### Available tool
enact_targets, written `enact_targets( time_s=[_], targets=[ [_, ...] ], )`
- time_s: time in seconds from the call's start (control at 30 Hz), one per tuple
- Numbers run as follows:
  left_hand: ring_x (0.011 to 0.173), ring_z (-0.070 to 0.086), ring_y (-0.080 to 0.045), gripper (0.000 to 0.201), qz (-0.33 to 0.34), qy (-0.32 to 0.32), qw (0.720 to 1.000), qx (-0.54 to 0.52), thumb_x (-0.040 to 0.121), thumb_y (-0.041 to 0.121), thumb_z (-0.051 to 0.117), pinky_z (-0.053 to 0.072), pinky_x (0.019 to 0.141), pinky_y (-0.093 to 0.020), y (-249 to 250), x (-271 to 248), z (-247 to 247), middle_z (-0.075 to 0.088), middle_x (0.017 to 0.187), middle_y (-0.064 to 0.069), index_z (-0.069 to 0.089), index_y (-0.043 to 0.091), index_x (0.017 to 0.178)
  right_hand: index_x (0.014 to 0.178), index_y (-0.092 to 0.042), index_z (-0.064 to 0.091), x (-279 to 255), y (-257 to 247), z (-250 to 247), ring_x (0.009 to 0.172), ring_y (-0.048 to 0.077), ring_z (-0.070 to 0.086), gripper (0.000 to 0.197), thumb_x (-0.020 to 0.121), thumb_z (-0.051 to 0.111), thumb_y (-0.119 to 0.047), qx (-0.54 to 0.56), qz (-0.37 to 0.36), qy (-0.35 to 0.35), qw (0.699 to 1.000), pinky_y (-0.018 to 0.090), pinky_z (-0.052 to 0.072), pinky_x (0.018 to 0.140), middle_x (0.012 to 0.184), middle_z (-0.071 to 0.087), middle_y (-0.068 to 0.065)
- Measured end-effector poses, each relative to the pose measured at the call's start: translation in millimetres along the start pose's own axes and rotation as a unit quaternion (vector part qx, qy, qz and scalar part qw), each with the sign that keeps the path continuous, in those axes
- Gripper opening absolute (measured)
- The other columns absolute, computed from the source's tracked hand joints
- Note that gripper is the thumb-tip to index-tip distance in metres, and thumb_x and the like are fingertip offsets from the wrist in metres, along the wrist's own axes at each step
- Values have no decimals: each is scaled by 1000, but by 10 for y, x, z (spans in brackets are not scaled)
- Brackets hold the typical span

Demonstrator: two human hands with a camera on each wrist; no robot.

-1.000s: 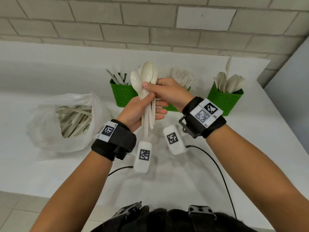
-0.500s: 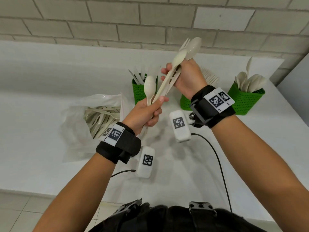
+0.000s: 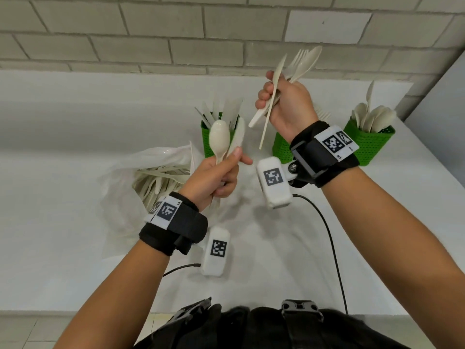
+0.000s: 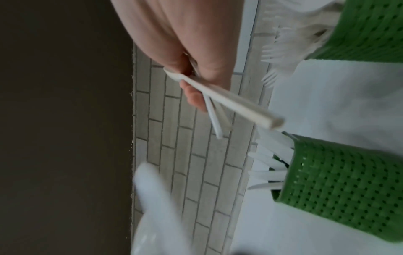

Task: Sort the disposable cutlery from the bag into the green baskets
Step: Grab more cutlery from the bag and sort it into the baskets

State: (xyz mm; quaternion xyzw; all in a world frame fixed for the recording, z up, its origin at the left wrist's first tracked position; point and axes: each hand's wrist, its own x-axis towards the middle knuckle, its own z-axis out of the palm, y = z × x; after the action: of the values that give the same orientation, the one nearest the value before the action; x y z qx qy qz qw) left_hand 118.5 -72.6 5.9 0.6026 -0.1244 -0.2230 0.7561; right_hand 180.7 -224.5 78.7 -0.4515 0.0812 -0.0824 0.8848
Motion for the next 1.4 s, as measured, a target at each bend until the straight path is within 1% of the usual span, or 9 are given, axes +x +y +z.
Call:
enact_targets(
  time_s=[0.23,0.4,0.57,0.67,0.77,1.0,1.17,1.3,1.4],
  targets=[
    [44,30,-5,11,65,129,988,46,89,29,59,20,38,-15,195,215,55,40,68,2,60,19,95,77,-8,49,-190,142,-84,63,16,45,30,101,32,-11,-60,98,-45,992,29,47,65,66,45,4],
    [37,27,-4,15,45,126,987,92,89,19,61,18,37,-17,118,305,267,38,44,13,54,20,76,83,-10,57,-316,326,-41,65,18,60,31,102,35,-22,-142,78,-39,986,32,52,68,70,60,5],
    [36,25,-5,19,49,148,985,73,93,21,55,19,37,-16,110,352,380,38,47,8,51,24,75,126,-3,51,-335,378,-114,106,24,62,52,100,30,-43,-214,19,-36,976,42,46,101,112,64,14],
    [37,25,-6,20,42,163,984,52,95,19,50,18,38,-16,90,394,467,35,51,3,48,15,76,120,-5,55,-346,322,-195,103,25,65,46,97,42,-42,-295,-28,-77,952,40,50,95,110,66,15],
    [38,30,-6,12,51,155,986,27,95,21,52,20,38,-16,61,412,529,41,58,-1,51,10,92,107,0,57,-353,207,-336,73,13,65,31,98,45,-28,-387,-77,-96,914,30,54,74,80,65,7],
    [47,41,-11,7,50,191,962,191,99,19,41,30,43,-19,25,497,641,55,66,3,41,17,92,88,-15,49,-264,-129,-546,44,6,34,14,99,44,-23,-283,-90,-7,955,19,30,44,58,36,-4],
    [92,58,-32,47,69,180,922,334,96,6,34,48,70,-38,14,561,800,58,111,-8,33,16,142,61,-21,45,-417,-22,-517,49,0,45,38,74,76,-40,-518,-138,-108,837,8,35,46,55,47,-9],
    [65,52,-21,33,93,224,914,324,97,10,38,40,49,-29,-16,572,821,49,79,3,28,-3,126,59,-26,43,-417,28,-576,54,-1,46,36,88,63,-29,-543,-165,-104,817,6,37,51,57,47,-11],
    [61,50,-23,27,88,229,913,327,97,12,40,41,54,-32,-36,575,856,47,72,0,26,2,118,60,-22,44,-369,11,-581,56,1,48,36,94,54,-22,-516,-177,-81,834,8,38,54,59,50,-7]
  ],
)
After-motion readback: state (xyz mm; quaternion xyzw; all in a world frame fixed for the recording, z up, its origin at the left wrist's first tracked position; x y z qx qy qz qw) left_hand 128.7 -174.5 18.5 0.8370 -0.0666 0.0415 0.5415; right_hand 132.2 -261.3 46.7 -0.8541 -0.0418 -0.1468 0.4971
